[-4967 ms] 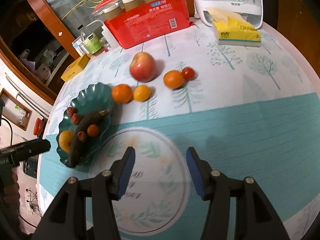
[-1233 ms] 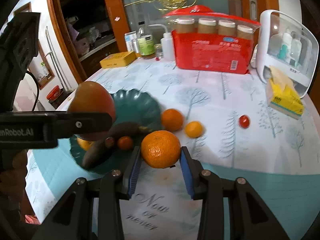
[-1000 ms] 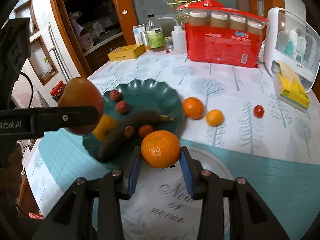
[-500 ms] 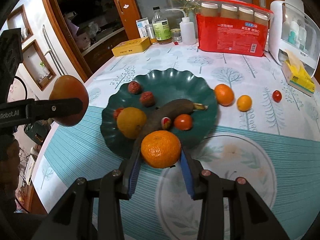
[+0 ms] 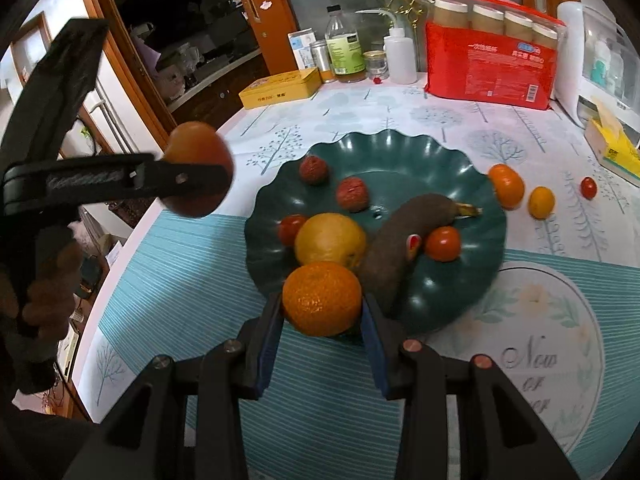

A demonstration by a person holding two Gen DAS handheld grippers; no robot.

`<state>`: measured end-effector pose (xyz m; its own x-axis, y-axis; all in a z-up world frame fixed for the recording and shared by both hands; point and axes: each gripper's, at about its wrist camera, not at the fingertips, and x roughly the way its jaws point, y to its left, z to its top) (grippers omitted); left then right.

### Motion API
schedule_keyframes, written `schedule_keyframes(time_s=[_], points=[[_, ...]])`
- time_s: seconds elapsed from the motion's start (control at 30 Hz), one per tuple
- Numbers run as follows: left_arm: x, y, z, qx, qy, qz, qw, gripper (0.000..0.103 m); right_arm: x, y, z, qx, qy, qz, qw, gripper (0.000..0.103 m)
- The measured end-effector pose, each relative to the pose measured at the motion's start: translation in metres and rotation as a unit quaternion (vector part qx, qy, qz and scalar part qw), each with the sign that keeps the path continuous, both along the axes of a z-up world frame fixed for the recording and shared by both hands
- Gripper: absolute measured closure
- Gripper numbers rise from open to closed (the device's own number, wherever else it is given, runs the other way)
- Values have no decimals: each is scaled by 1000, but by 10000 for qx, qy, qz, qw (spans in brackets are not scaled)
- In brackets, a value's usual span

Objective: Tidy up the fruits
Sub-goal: 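Carry the apple and tangerine onto the green plate and open both tools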

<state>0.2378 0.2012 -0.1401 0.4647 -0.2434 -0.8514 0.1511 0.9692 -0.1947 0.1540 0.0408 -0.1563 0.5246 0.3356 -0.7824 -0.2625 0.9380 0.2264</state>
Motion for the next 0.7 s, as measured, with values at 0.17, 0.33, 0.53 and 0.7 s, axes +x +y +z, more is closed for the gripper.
schedule_keyframes(time_s=[0.17, 0.33, 0.53, 0.7], points=[[19, 1, -20, -73, 140, -91, 9998, 38, 6, 18, -9, -82, 137, 81, 9998, 64], [30, 2, -36, -224, 315, -103, 9992, 38, 11, 35, -16, -139, 255, 262, 9992, 64], [36, -3, -48, -341, 444, -207, 9982, 38, 23, 40, -21, -169, 342, 285, 9989, 64], [38, -8, -52, -419, 539, -276, 9973, 37, 28, 41, -24, -136, 417, 305, 9986, 63]])
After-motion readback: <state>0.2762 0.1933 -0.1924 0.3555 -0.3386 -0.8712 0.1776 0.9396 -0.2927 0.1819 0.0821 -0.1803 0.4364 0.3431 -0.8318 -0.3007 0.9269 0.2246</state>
